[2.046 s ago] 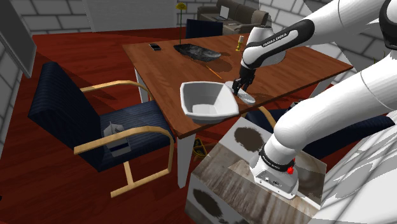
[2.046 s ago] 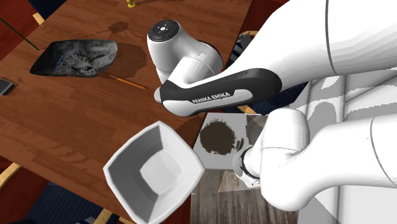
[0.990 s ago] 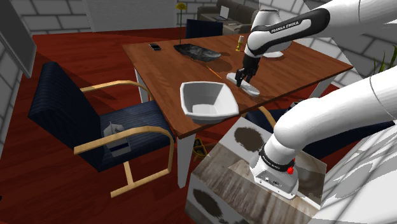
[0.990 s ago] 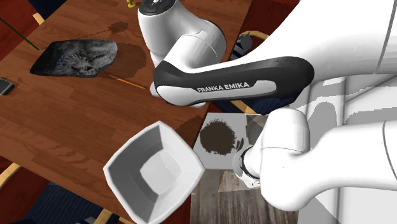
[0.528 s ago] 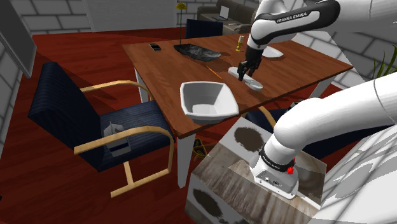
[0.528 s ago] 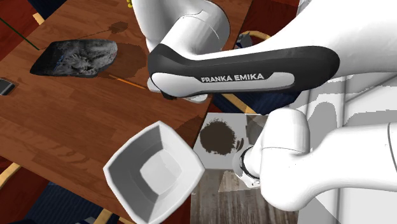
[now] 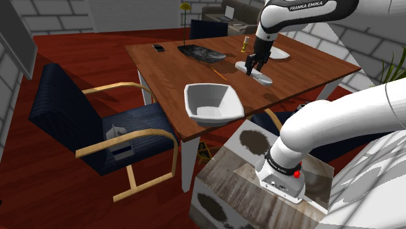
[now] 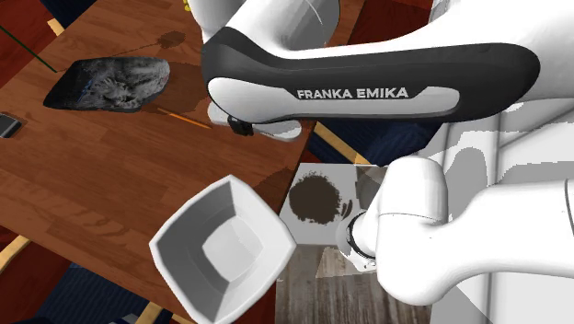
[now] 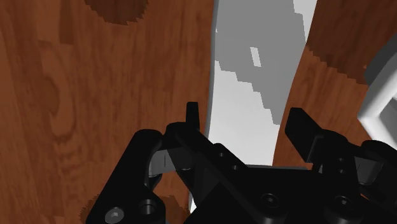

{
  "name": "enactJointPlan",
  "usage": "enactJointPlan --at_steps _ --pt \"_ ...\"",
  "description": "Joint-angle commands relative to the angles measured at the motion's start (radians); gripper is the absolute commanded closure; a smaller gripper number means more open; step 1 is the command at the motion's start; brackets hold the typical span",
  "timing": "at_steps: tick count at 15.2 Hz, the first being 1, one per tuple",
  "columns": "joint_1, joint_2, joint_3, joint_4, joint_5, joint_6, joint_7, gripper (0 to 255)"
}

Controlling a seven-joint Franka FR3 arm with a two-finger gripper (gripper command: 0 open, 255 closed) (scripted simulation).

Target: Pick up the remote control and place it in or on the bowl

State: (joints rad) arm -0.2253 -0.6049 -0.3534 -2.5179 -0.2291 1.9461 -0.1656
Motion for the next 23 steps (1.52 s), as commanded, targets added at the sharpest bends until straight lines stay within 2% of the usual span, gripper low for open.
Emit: enactJointPlan --at_steps 1,6,15,23 --pt "0.002 -0.003 0.004 0.028 0.004 -0.031 -0.002 255" --pt "0.005 -0.012 0.016 0.085 0.013 -0.098 -0.004 255" --pt "0.087 -0.104 0.214 0.007 0.118 -0.133 0.219 255" --pt "0.179 -0.095 0.388 0.017 0.232 -0.140 0.416 255"
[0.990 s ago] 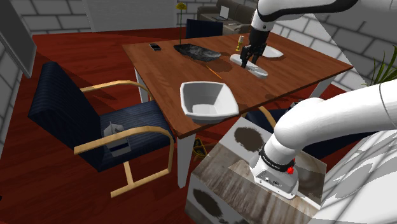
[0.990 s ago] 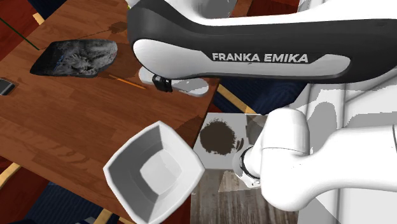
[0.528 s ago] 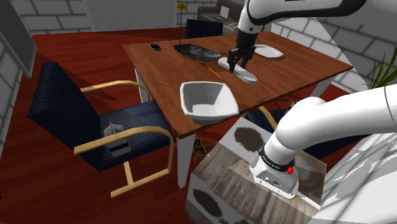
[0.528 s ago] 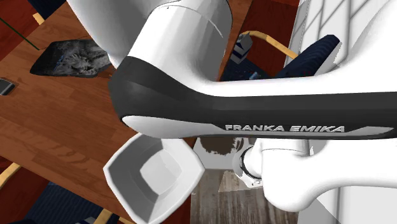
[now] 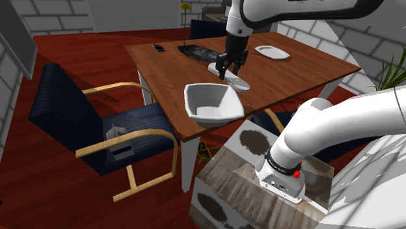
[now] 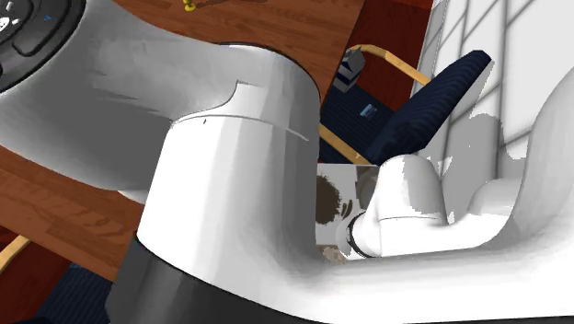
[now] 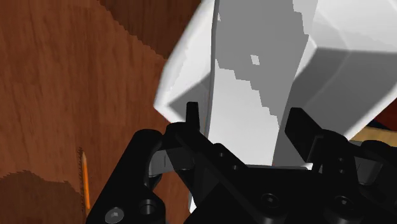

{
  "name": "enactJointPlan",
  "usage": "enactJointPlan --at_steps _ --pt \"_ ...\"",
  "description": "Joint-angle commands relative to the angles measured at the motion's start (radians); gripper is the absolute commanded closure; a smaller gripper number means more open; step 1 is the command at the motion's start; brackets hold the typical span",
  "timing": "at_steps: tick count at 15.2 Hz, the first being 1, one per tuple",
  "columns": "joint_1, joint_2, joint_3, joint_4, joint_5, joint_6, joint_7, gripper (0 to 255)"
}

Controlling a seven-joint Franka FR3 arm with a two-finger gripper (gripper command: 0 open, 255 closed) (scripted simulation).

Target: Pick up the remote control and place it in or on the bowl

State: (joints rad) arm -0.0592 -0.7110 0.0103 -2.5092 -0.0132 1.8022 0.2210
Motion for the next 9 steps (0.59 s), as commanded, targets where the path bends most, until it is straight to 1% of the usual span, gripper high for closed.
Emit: enactJointPlan --at_steps 1,4,9 --pt "0.023 0.019 0.045 0.015 0.030 0.004 0.054 255" --pt "0.054 0.048 0.108 0.041 0.068 0.008 0.125 255" --pt "0.055 0.054 0.112 -0.023 0.071 0.077 0.126 255"
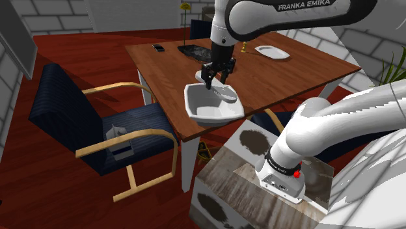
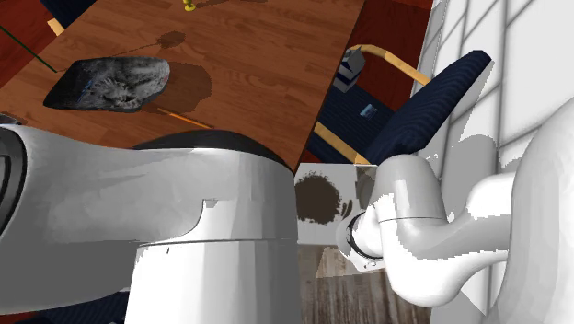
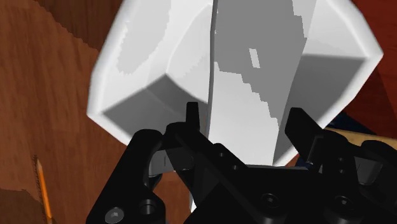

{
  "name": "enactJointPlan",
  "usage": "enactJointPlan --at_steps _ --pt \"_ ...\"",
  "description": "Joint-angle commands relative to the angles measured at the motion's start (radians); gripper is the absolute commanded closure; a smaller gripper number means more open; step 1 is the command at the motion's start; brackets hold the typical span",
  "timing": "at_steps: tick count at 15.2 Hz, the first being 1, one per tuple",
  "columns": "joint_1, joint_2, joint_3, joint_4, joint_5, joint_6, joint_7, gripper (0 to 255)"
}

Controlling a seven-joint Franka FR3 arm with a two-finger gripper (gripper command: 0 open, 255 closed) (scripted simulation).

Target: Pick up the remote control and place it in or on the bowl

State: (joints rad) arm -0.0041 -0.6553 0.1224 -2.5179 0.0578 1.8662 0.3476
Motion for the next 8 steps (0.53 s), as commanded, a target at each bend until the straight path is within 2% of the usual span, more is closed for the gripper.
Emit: enactJointPlan --at_steps 1,8 --pt "0.000 0.000 0.001 -0.026 0.001 0.028 -0.001 255" --pt "0.002 0.022 0.007 -0.107 0.005 0.130 0.001 255"
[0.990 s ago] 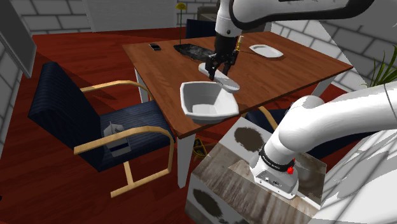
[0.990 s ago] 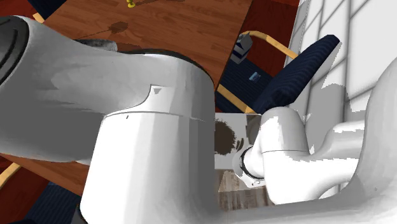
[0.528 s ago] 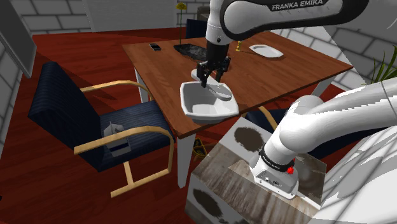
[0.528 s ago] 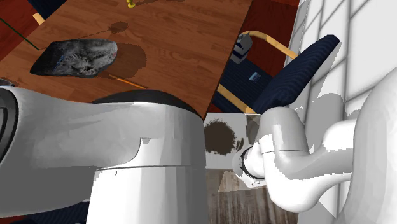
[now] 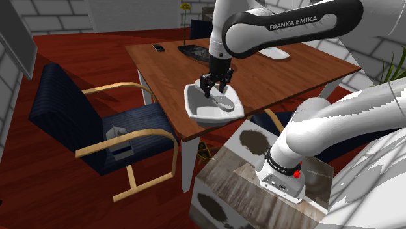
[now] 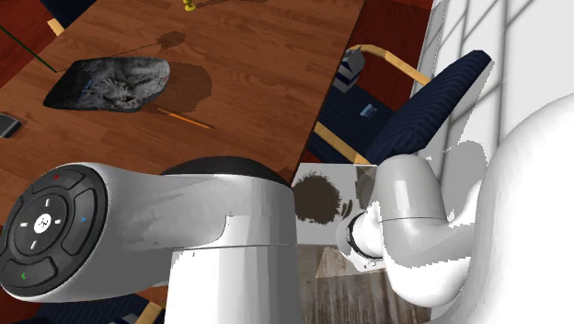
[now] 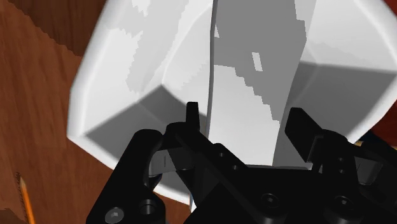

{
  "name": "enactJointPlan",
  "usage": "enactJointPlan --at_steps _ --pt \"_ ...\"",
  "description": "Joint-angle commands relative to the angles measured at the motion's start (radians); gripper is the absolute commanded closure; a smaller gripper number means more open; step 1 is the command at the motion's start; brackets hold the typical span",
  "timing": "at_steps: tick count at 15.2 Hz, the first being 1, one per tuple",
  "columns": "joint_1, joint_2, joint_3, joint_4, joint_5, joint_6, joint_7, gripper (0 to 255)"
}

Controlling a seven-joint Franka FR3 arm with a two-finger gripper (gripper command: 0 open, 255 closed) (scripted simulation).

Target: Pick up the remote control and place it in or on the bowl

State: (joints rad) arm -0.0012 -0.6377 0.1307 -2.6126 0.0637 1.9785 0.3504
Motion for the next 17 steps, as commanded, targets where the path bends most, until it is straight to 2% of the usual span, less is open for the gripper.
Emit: enactJointPlan --at_steps 1,10,11,16,17 --pt "-0.001 0.009 0.000 -0.023 0.000 0.032 -0.002 255" --pt "0.001 0.013 0.000 -0.033 0.000 0.046 -0.001 255" --pt "0.001 0.012 0.001 -0.033 0.000 0.045 0.000 0" --pt "0.001 0.013 0.000 -0.033 0.000 0.046 -0.001 0" --pt "0.000 0.002 -0.002 -0.006 -0.001 0.008 -0.001 0"
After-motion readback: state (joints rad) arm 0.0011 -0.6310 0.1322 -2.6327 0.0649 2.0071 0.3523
